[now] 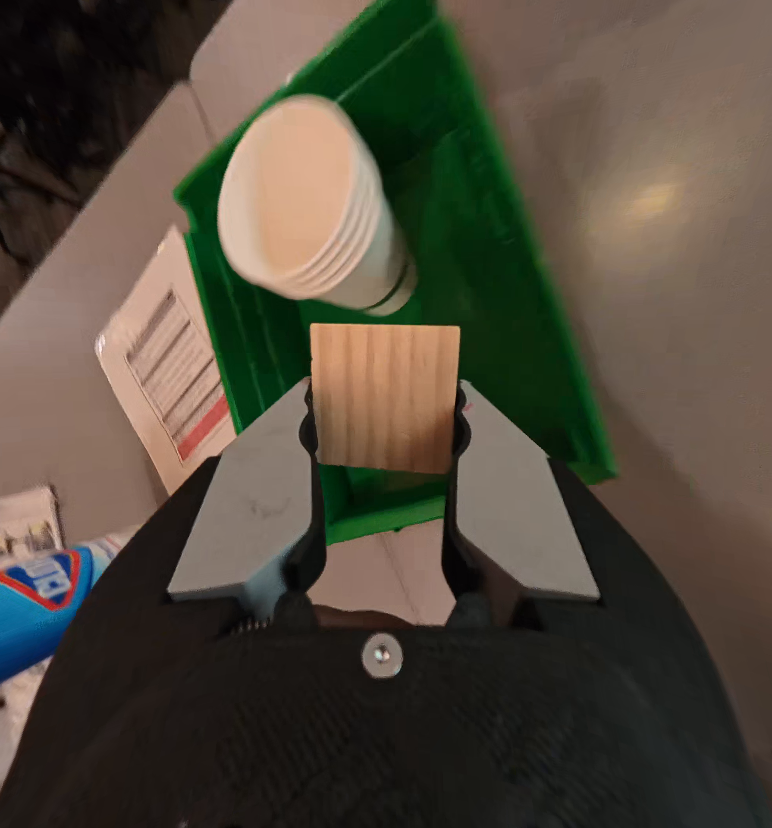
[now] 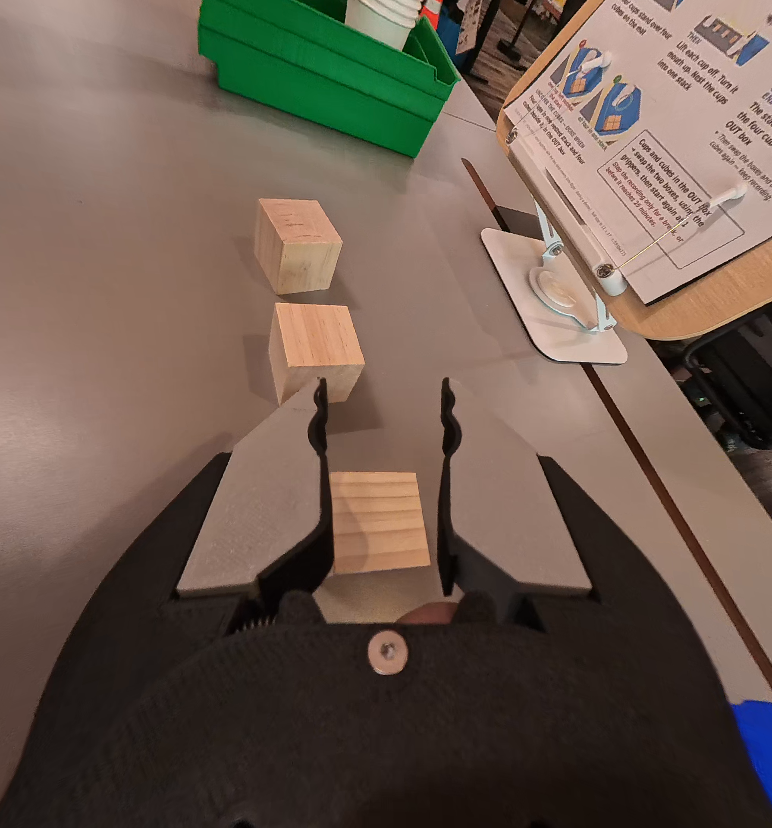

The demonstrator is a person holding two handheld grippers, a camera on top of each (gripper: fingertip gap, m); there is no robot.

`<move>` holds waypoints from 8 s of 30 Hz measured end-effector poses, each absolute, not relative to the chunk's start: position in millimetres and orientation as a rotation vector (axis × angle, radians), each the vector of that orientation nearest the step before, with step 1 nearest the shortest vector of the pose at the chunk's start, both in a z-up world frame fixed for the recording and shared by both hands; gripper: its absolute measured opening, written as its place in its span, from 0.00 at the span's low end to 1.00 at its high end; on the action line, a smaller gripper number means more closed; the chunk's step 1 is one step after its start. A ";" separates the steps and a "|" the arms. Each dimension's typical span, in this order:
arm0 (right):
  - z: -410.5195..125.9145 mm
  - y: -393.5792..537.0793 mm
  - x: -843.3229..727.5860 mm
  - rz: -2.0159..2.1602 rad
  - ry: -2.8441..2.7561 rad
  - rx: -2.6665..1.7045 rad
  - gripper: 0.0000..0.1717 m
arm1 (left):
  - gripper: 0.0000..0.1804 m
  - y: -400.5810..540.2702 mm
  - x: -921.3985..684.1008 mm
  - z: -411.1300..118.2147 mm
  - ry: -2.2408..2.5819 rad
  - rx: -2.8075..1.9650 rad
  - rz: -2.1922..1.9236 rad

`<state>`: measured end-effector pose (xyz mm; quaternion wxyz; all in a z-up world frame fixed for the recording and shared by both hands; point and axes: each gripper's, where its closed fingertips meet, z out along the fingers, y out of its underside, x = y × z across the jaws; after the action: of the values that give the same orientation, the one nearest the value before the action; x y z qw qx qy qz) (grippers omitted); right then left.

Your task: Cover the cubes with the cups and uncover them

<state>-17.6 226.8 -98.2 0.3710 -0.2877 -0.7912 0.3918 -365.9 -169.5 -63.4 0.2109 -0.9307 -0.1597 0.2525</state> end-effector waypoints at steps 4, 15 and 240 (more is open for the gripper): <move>-100.3 225.9 -19.7 1.026 -2.027 -0.745 0.28 | 0.33 -87.1 -265.7 -37.3 0.014 -2.572 0.621; -96.3 218.1 -19.9 1.100 -2.008 -0.727 0.27 | 0.33 -8.4 -179.9 -193.1 0.708 -2.875 0.363; -41.7 262.2 -37.9 1.241 -1.548 -1.142 0.21 | 0.01 -167.1 -346.1 -62.0 -0.292 -2.748 0.890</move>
<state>-37.9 262.2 -41.7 0.4134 -0.4544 -0.6156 0.4936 -346.1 -167.1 -62.0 0.1190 -0.9398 -0.1000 0.3044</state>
